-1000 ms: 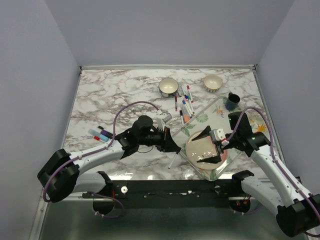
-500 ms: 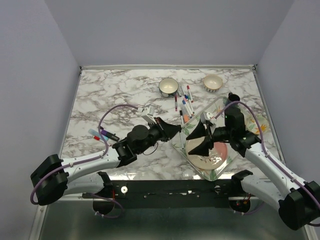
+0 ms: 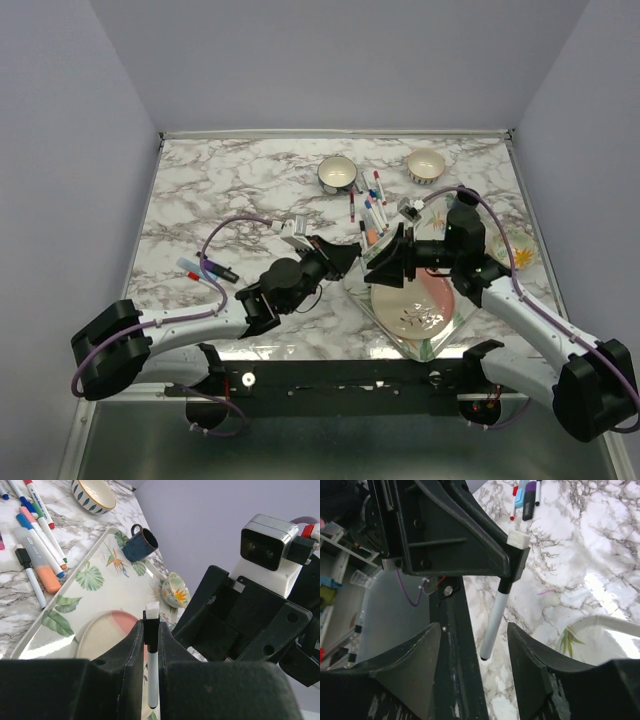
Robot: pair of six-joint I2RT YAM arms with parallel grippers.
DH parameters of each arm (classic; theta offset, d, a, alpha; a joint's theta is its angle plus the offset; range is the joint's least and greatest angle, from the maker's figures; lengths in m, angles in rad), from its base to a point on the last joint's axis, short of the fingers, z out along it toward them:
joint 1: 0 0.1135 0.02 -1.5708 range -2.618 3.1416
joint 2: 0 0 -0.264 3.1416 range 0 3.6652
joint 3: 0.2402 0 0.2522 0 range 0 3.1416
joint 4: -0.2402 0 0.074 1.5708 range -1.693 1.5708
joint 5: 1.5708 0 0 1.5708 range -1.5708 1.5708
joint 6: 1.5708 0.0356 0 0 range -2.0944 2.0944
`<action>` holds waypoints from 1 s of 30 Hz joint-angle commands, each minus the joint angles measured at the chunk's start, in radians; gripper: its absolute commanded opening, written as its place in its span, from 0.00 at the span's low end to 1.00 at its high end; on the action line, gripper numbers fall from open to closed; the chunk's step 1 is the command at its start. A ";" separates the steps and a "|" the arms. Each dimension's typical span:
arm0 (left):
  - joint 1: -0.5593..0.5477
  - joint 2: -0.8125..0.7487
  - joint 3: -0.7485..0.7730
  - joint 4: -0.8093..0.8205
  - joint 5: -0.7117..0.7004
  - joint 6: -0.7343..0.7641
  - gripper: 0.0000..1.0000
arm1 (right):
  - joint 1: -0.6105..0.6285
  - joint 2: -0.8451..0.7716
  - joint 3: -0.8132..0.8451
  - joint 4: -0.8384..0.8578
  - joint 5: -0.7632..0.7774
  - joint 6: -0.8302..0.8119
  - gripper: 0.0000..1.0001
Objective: Open the pen caps
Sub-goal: Pass the pen from the left arm to the right
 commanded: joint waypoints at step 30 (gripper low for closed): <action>-0.037 0.049 0.075 -0.001 0.003 0.105 0.53 | 0.046 0.065 0.037 -0.015 -0.006 -0.050 0.01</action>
